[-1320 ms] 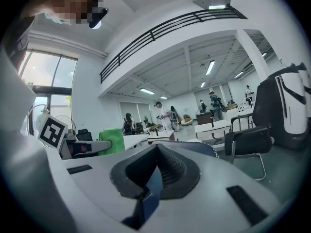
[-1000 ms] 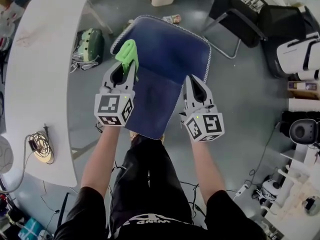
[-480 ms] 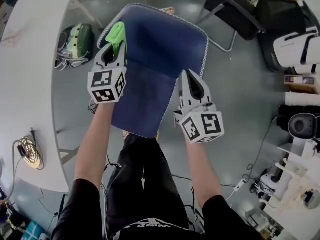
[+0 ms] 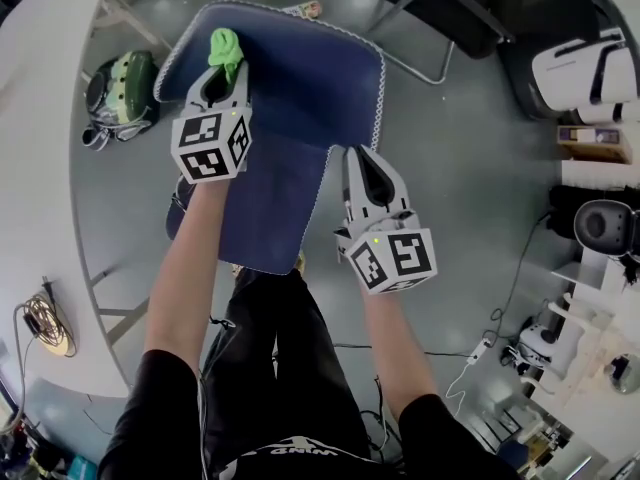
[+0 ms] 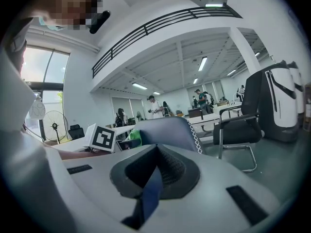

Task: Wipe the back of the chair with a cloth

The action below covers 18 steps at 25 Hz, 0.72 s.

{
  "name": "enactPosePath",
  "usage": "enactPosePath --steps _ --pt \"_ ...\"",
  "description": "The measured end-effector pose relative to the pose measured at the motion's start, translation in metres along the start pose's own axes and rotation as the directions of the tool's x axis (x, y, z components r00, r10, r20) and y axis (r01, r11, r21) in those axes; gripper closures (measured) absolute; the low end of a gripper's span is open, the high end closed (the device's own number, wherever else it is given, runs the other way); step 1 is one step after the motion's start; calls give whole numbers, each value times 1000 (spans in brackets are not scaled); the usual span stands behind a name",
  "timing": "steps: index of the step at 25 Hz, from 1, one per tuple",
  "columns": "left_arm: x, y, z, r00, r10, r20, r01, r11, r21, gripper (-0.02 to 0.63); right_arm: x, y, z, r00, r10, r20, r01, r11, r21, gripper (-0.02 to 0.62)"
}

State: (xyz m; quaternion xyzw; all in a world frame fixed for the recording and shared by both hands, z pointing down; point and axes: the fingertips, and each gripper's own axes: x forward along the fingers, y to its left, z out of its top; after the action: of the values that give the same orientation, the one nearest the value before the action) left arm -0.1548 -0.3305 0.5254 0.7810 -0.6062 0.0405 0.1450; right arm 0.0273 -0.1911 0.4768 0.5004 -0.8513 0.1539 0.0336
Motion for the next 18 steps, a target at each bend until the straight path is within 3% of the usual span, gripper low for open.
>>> enactPosePath --steps 10,15,18 --pt "13 -99 -16 986 -165 3 165 986 0 545 -18 -32 -10 998 -66 -2 66 997 38 606" --pt "12 -145 -32 964 -264 -18 264 965 5 545 -24 -41 -14 996 -89 -4 89 995 42 606" --pt "10 -175 -46 938 -342 -51 344 939 25 545 -27 -46 -19 995 -102 -12 102 994 46 604"
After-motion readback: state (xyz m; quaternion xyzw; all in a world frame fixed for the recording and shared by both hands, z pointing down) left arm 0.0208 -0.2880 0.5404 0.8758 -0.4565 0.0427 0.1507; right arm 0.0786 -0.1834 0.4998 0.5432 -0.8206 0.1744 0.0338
